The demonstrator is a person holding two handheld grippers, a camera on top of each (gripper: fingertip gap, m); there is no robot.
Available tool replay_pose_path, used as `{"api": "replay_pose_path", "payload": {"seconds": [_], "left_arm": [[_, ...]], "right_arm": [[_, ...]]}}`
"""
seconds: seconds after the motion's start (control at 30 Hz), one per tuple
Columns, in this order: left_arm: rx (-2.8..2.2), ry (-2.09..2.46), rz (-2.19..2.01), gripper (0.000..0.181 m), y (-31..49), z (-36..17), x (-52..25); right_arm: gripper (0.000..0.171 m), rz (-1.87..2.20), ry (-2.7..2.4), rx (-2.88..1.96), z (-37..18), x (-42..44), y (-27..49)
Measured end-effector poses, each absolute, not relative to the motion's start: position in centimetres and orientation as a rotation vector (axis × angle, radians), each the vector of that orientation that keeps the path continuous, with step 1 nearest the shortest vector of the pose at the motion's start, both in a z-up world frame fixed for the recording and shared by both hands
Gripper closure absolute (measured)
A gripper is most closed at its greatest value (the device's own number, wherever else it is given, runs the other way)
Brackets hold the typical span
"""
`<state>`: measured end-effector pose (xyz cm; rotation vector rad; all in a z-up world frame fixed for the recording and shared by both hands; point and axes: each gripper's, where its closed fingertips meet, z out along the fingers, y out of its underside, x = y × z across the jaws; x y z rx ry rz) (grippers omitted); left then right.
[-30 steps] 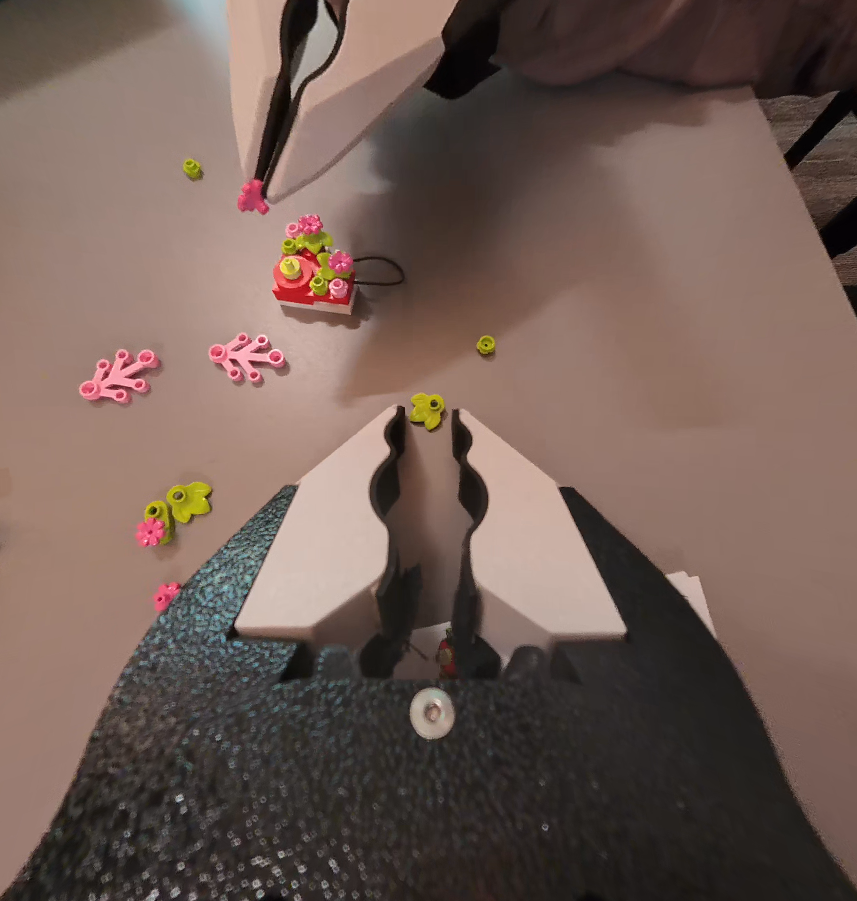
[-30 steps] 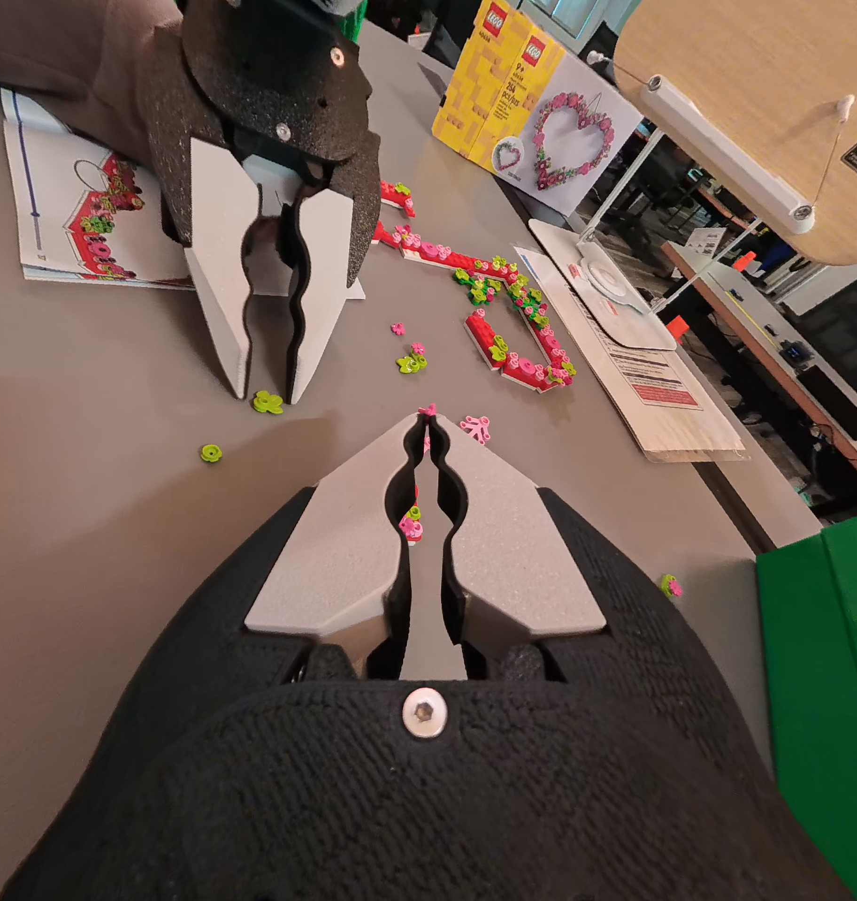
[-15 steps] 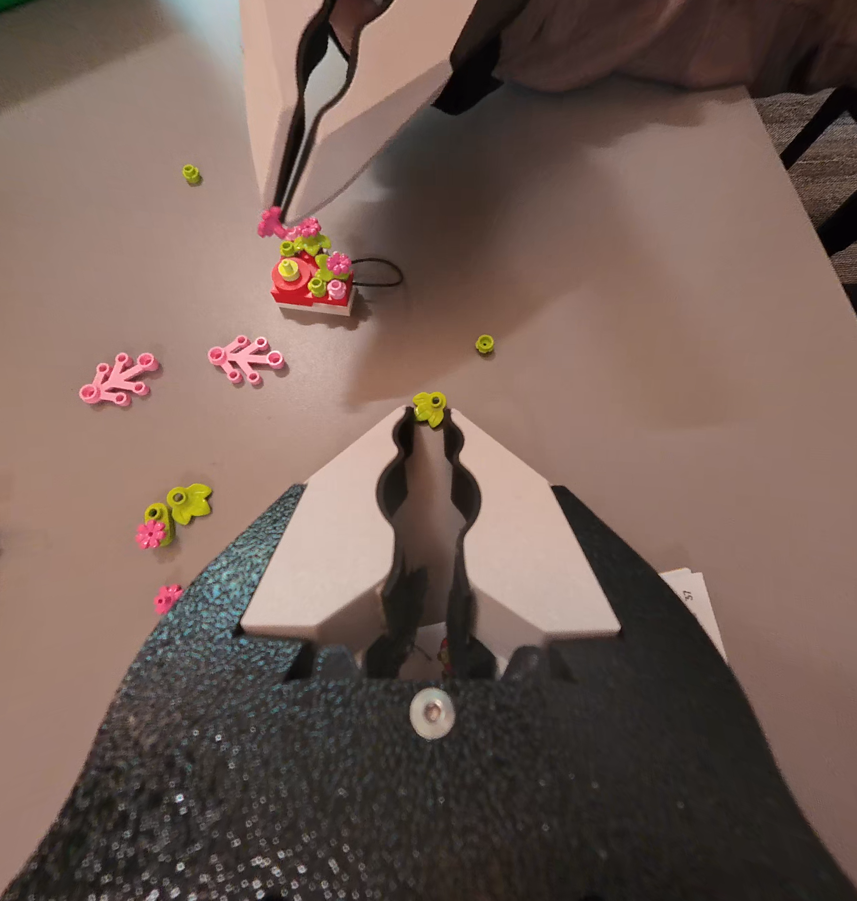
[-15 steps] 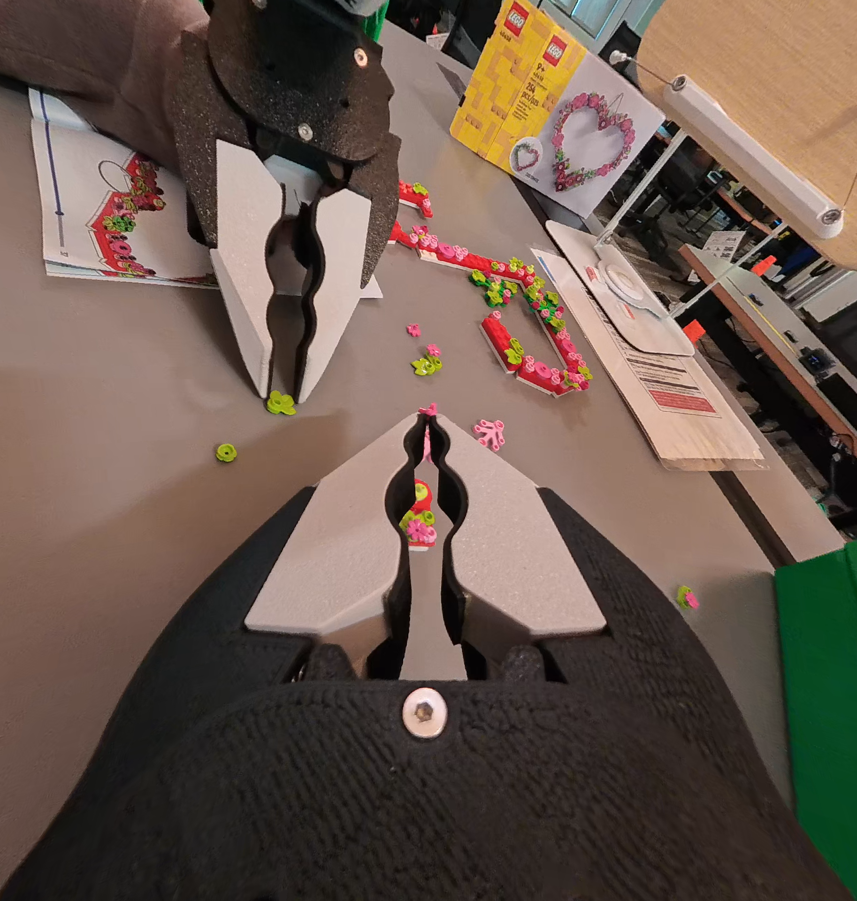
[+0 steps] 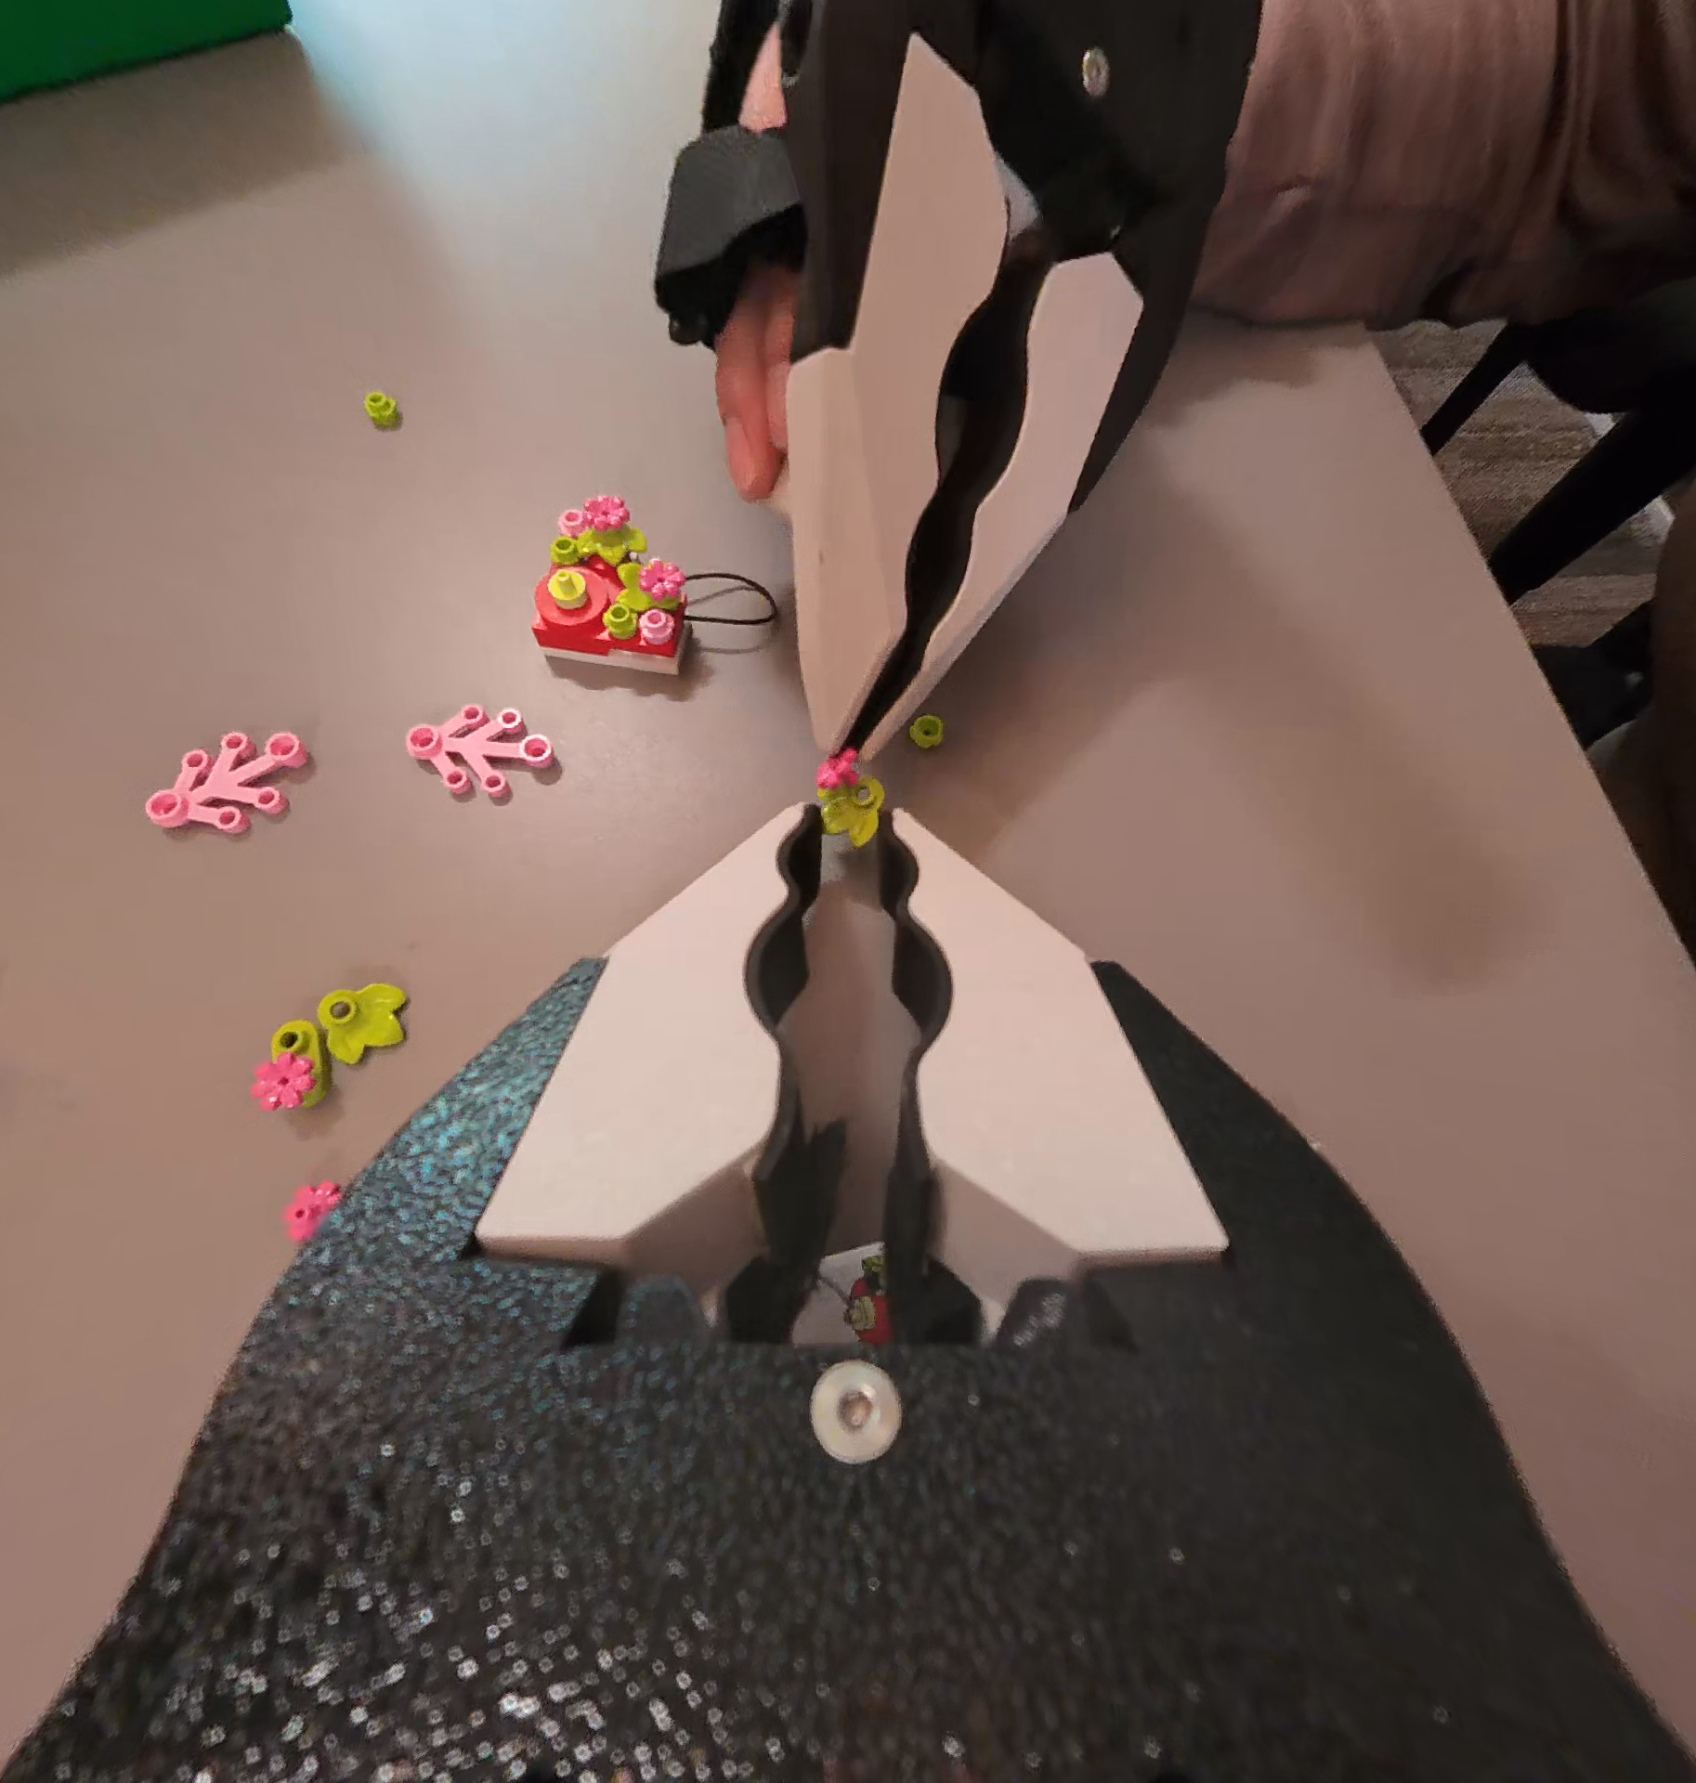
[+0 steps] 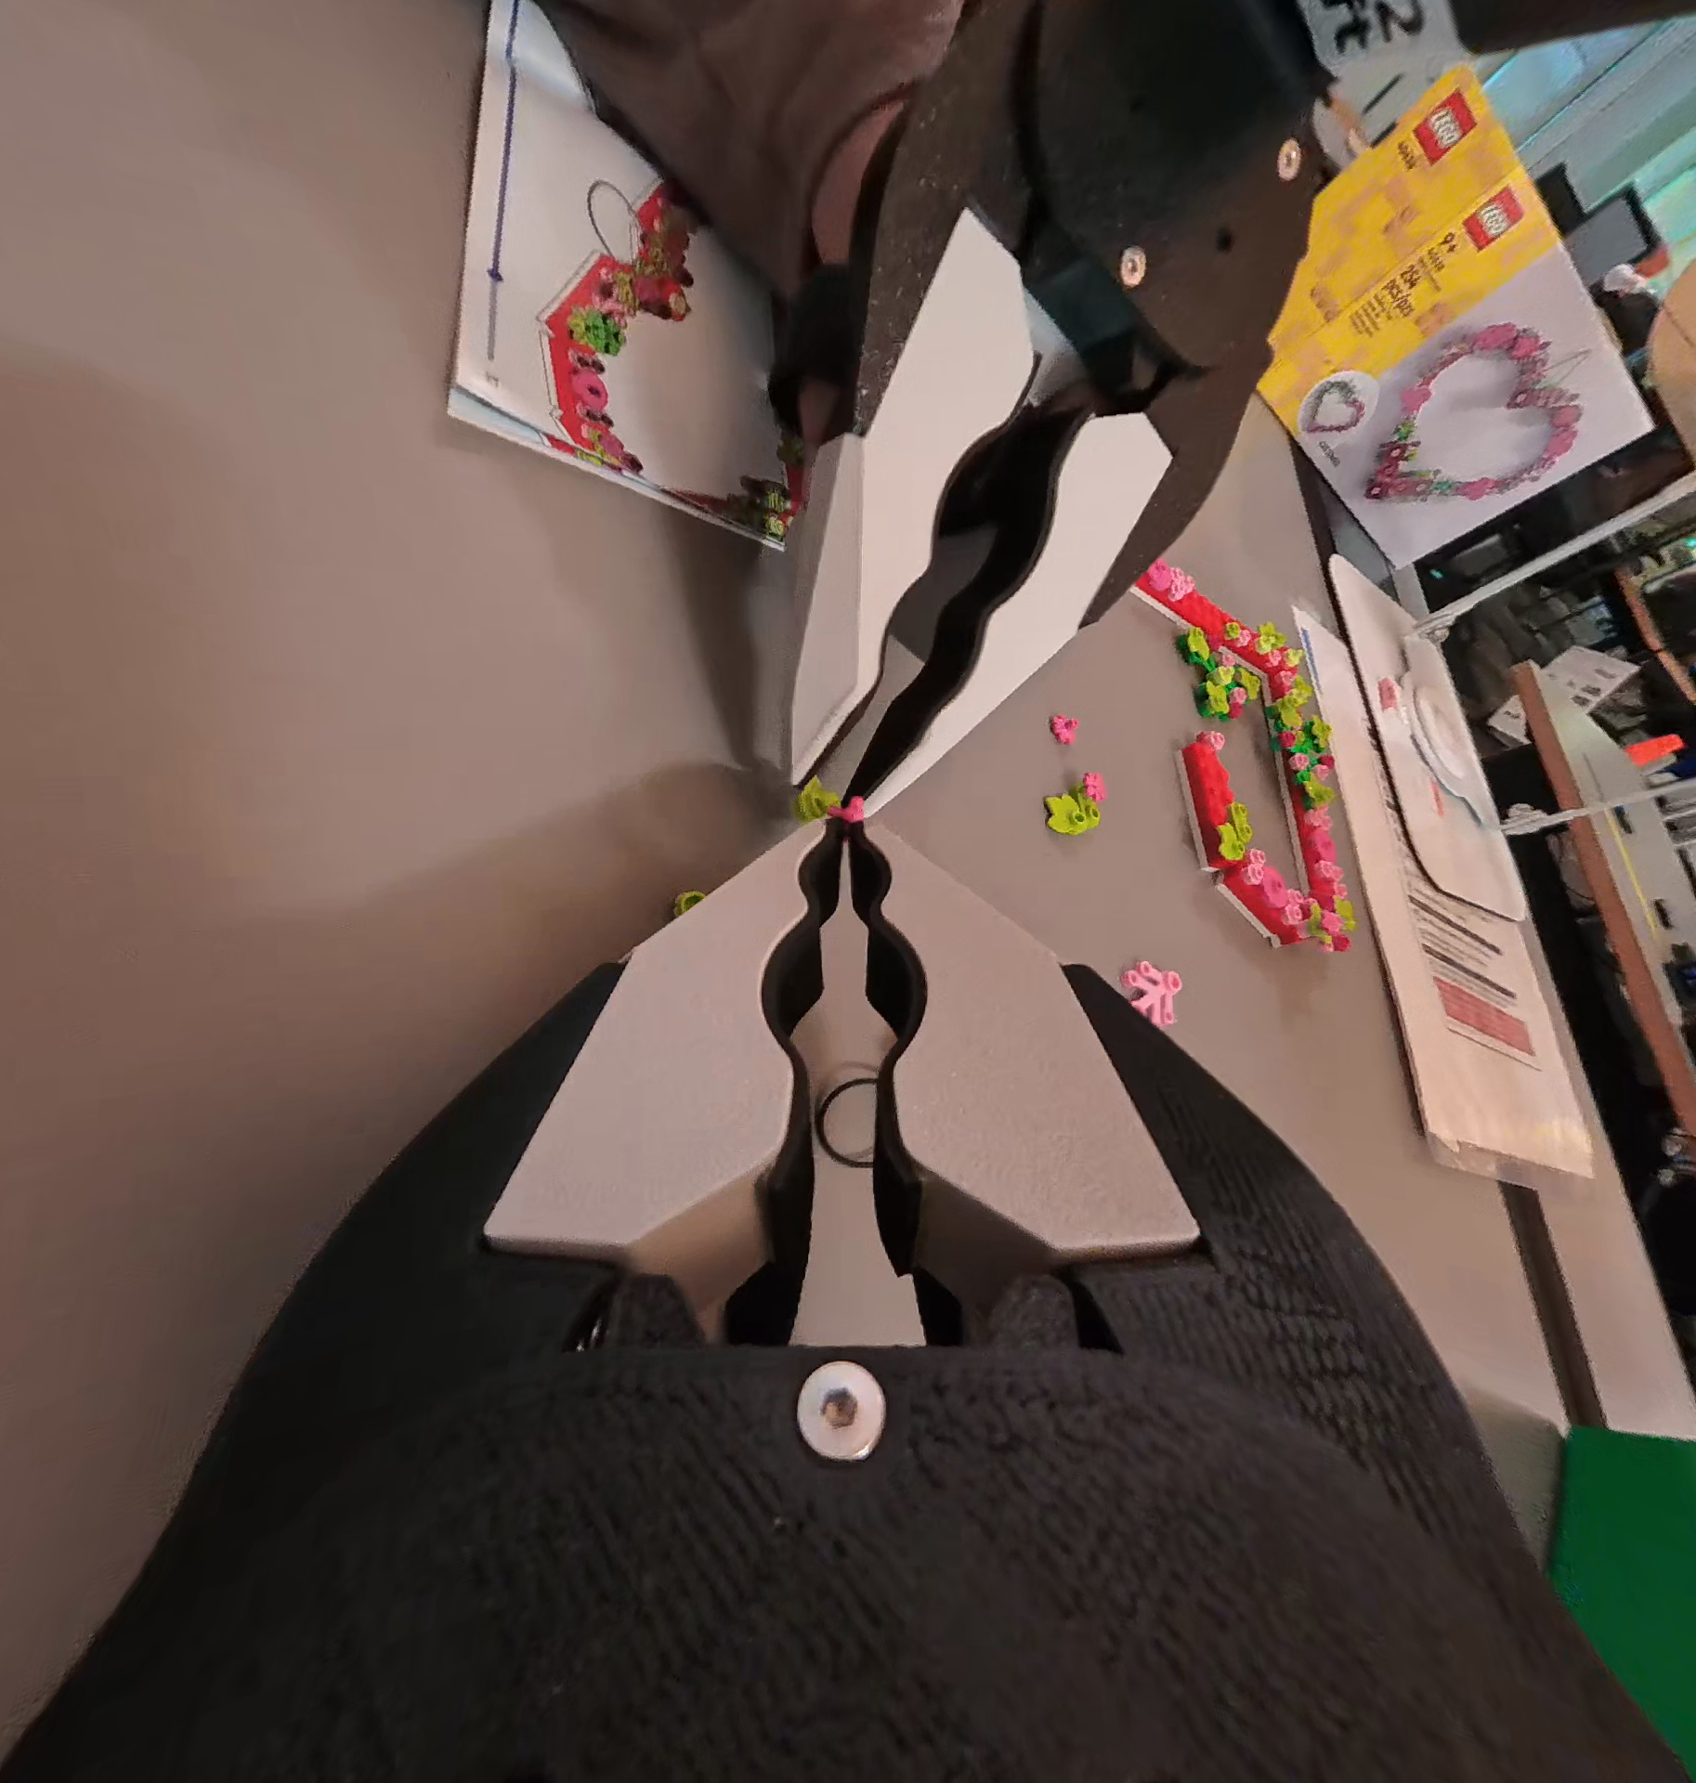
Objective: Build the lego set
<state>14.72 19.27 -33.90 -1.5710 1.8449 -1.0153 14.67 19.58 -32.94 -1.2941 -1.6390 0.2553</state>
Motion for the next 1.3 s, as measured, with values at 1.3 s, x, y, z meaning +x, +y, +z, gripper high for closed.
{"api": "replay_pose_path", "payload": {"seconds": [1.3], "left_arm": [[-1.602, 1.946, -0.946, 0.171, 18.6, -35.2, 14.5]], "right_arm": [[0.171, -0.134, -1.882, -1.043, -34.4, 14.1, 18.5]]}}
